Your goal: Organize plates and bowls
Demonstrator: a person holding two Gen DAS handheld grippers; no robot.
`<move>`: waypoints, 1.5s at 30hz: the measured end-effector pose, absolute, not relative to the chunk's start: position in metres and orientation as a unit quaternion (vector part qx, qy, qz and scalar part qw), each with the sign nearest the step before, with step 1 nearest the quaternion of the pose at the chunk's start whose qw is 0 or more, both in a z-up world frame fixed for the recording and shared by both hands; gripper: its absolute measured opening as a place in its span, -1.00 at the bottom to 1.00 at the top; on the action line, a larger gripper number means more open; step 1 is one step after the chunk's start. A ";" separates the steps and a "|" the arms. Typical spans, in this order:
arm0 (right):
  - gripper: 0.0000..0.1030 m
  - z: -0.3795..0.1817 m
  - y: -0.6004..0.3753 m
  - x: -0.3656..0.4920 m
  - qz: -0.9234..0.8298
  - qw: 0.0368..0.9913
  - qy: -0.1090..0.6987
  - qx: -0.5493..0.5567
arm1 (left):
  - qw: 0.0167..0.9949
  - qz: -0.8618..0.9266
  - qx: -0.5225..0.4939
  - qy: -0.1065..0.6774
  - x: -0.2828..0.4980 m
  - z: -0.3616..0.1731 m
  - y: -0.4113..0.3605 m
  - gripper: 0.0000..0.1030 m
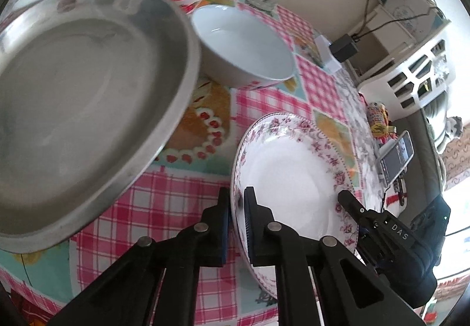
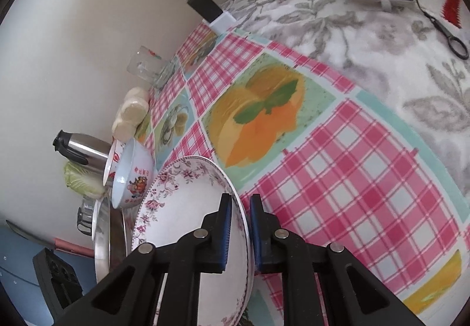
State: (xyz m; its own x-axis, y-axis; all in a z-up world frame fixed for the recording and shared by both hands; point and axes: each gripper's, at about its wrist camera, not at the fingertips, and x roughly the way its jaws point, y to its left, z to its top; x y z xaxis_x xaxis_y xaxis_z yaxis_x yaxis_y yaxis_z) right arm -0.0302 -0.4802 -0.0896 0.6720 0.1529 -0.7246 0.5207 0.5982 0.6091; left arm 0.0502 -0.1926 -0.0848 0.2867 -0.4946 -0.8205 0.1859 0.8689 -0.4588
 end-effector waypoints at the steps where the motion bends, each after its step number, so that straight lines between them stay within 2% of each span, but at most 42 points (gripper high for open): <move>1: -0.73 -0.088 -0.480 -0.031 -0.116 0.807 0.387 0.430 | 0.792 -0.218 -0.137 0.553 0.050 -0.083 -0.194 -0.82; 14: -0.73 -0.062 -0.476 -0.033 -0.115 0.829 0.373 0.400 | 0.797 -0.241 -0.144 0.534 0.054 -0.069 -0.196 -0.81; 26: -0.73 -0.027 -0.469 -0.037 -0.115 0.855 0.340 0.375 | 0.815 -0.271 -0.148 0.490 0.051 -0.033 -0.191 -0.81; 45: -0.73 0.021 -0.412 -0.013 -0.079 0.885 0.315 0.333 | 0.838 -0.259 -0.184 0.443 0.069 0.003 -0.129 -0.81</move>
State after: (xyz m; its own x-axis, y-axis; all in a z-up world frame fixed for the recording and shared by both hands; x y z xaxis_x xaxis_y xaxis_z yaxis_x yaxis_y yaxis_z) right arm -0.0132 -0.4123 0.0210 0.7885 0.0704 -0.6110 0.3501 0.7654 0.5401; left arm 0.0692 -0.1290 0.0027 0.4734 -0.5978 -0.6470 0.2721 0.7978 -0.5380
